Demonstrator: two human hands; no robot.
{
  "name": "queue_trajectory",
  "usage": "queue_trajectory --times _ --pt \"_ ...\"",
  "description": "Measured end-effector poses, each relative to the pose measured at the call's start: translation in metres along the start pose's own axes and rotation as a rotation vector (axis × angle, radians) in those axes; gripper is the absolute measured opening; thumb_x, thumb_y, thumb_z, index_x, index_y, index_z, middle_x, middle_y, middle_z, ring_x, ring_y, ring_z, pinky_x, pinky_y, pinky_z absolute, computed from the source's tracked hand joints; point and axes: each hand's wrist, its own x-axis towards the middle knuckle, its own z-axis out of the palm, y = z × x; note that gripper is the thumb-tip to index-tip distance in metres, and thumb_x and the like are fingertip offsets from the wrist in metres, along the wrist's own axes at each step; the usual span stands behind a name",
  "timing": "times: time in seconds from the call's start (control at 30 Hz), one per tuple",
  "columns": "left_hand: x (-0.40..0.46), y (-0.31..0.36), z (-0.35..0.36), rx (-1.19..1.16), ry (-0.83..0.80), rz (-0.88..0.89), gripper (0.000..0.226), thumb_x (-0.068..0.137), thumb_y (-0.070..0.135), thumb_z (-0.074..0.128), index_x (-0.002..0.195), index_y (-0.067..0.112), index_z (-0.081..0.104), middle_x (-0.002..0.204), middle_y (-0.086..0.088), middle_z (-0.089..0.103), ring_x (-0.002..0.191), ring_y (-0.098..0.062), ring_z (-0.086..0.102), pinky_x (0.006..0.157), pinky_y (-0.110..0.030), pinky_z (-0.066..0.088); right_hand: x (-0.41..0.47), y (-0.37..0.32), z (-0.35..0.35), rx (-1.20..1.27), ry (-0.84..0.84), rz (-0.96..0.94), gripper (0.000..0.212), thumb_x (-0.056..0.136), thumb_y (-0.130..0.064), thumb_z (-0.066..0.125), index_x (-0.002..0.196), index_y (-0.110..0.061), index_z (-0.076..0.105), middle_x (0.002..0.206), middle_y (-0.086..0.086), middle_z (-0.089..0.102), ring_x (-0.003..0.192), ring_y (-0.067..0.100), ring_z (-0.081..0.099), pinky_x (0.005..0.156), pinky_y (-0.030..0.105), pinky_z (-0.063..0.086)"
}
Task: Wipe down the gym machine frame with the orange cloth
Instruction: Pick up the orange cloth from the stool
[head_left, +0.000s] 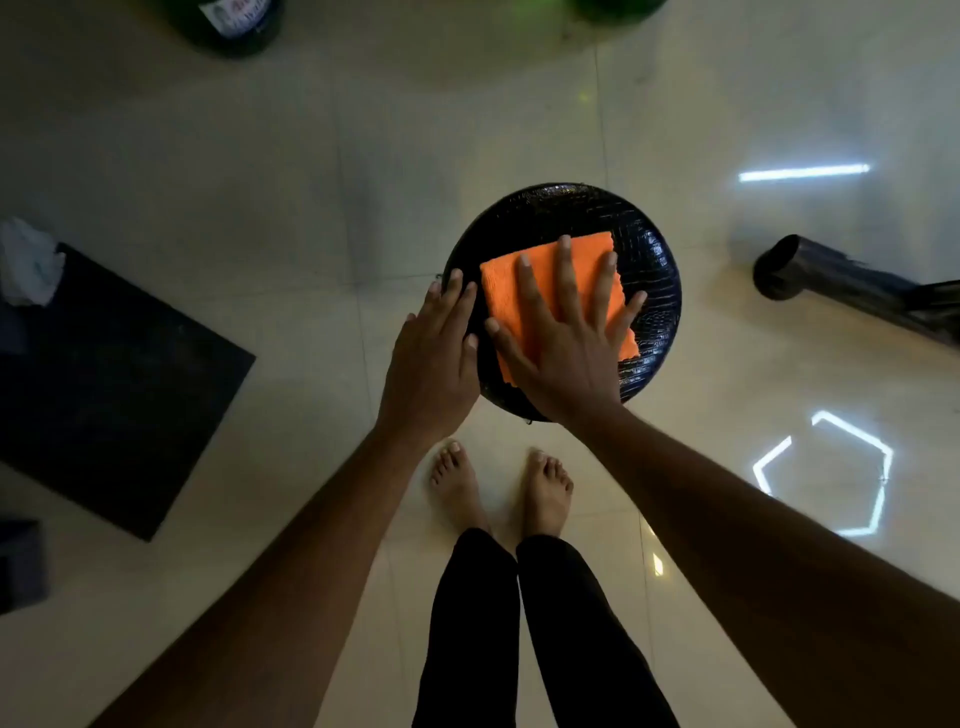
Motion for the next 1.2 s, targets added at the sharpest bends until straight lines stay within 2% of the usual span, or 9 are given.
queue_trajectory --times 0.13,0.3,0.47,0.57,0.63,0.8,0.93,1.1,1.2 --pt "0.003 -0.001 0.002 0.012 -0.002 -0.014 0.059 0.114 0.025 0.039 0.17 0.017 0.026 0.18 -0.001 0.016 0.166 -0.022 0.01 0.132 -0.055 0.024 0.001 -0.002 0.007 -0.014 0.076 0.018 0.073 0.111 -0.072 0.027 0.174 -0.036 0.014 0.183 0.005 -0.004 0.166 0.044 -0.013 0.129 0.073 0.0" --pt "-0.003 -0.001 0.001 0.025 -0.001 -0.018 0.058 0.114 0.025 0.039 0.17 0.018 0.026 0.18 0.0 0.015 0.166 -0.022 0.011 0.132 -0.053 0.024 -0.001 0.002 0.017 0.204 0.174 -0.009 0.058 0.116 -0.053 0.037 0.17 -0.031 0.035 0.182 0.003 0.016 0.169 0.036 -0.001 0.135 0.059 0.005" --pt "-0.009 0.022 -0.012 0.055 -0.016 -0.03 0.056 0.114 0.027 0.042 0.169 0.016 0.031 0.178 -0.003 0.022 0.166 -0.025 0.013 0.132 -0.052 0.015 -0.004 0.011 -0.012 0.419 0.105 0.033 0.051 0.116 -0.044 0.046 0.163 -0.025 0.049 0.175 -0.001 0.035 0.168 0.023 0.012 0.135 0.054 0.022" --pt "-0.014 0.049 -0.025 0.053 -0.03 -0.023 0.056 0.114 0.029 0.042 0.168 0.016 0.033 0.177 -0.004 0.025 0.166 -0.024 0.014 0.133 -0.051 0.014 -0.017 0.018 -0.041 0.41 0.042 0.045 0.052 0.115 -0.047 0.048 0.162 -0.024 0.05 0.172 -0.001 0.041 0.166 0.024 0.019 0.126 0.053 0.037" --pt "-0.02 0.07 -0.035 0.058 -0.043 -0.014 0.056 0.114 0.03 0.043 0.168 0.016 0.033 0.177 -0.005 0.027 0.166 -0.024 0.015 0.132 -0.051 0.015 -0.031 0.024 -0.064 0.416 0.031 0.04 0.053 0.115 -0.047 0.048 0.162 -0.024 0.05 0.171 0.0 0.042 0.166 0.025 0.022 0.125 0.051 0.039" --pt "-0.041 0.142 -0.065 0.082 -0.051 0.049 0.056 0.114 0.034 0.043 0.167 0.016 0.034 0.176 -0.005 0.029 0.165 -0.023 0.017 0.133 -0.051 0.016 -0.08 0.047 -0.141 0.438 0.095 0.079 0.051 0.114 -0.048 0.05 0.161 -0.027 0.053 0.17 -0.003 0.045 0.164 0.021 0.025 0.12 0.045 0.043" --pt "-0.067 0.215 -0.088 0.125 -0.06 0.142 0.056 0.115 0.034 0.042 0.167 0.015 0.036 0.175 -0.004 0.031 0.165 -0.023 0.017 0.133 -0.05 0.012 -0.139 0.076 -0.211 0.454 0.168 0.085 0.051 0.114 -0.049 0.049 0.161 -0.03 0.053 0.17 -0.001 0.045 0.163 0.024 0.027 0.12 0.048 0.044" --pt "-0.098 0.33 -0.113 0.224 -0.089 0.35 0.051 0.114 0.031 0.042 0.161 0.012 0.044 0.17 -0.007 0.041 0.162 -0.027 0.027 0.131 -0.053 0.016 -0.223 0.115 -0.298 0.481 0.342 0.189 0.052 0.112 -0.052 0.052 0.158 -0.028 0.057 0.168 0.002 0.048 0.162 0.026 0.031 0.119 0.049 0.046" --pt "-0.126 0.409 -0.126 0.245 -0.091 0.499 0.051 0.114 0.035 0.042 0.161 0.013 0.045 0.169 -0.008 0.041 0.16 -0.029 0.03 0.131 -0.055 0.021 -0.287 0.14 -0.348 0.474 0.455 0.241 0.055 0.112 -0.06 0.048 0.157 -0.03 0.057 0.161 0.002 0.056 0.158 0.027 0.041 0.118 0.051 0.05"
